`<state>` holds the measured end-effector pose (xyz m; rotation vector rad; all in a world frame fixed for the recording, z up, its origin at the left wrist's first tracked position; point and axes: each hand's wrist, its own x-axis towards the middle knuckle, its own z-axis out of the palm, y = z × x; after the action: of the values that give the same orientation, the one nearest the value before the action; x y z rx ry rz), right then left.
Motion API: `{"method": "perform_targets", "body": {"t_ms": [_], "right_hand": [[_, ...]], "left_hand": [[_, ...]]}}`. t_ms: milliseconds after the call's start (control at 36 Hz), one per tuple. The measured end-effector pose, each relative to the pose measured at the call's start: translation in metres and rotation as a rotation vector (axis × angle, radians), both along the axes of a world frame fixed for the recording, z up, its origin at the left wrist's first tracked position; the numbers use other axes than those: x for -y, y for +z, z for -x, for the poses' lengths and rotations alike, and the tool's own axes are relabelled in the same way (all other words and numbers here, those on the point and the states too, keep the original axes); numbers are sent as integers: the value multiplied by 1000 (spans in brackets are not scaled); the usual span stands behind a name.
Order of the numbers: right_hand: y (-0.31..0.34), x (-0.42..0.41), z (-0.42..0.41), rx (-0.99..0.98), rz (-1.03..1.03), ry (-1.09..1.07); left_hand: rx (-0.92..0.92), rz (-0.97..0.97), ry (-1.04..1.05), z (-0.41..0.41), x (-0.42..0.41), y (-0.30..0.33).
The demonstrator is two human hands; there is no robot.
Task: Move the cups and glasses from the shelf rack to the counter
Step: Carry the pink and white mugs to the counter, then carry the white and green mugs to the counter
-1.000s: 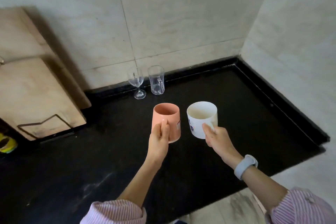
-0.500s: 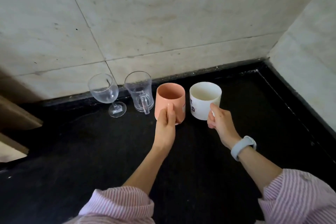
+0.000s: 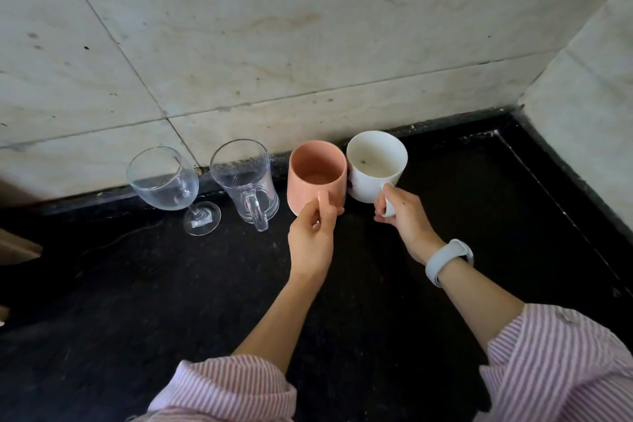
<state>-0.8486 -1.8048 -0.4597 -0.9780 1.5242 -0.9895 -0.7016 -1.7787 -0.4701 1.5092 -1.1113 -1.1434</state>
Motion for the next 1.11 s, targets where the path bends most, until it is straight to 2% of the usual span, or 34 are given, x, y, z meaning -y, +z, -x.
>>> {"method": "perform_targets", "body": {"t_ms": [83, 250, 417, 556, 694, 861, 1000, 1111], "right_hand": [[0, 0, 0, -66, -6, 15], [0, -10, -1, -339, 90, 0], [17, -32, -10, -589, 144, -24], [42, -75, -36, -822, 288, -39], [66, -116, -93, -828, 422, 245], [94, -168, -196, -769, 526, 635], [118, -248, -300, -770, 641, 978], [137, -355, -373, -716, 828, 1226]], "left_hand": [[55, -25, 39, 2, -2, -3], [242, -38, 99, 6, -5, 0], [310, -80, -12, -10, -17, 19], [556, -30, -162, -45, -55, 42], [767, -5, -78, -107, -110, 67], [961, -111, 140, -225, -208, 92], [1054, -211, 424, -316, -342, 124], [1084, -299, 625, -358, -481, 146]]}}
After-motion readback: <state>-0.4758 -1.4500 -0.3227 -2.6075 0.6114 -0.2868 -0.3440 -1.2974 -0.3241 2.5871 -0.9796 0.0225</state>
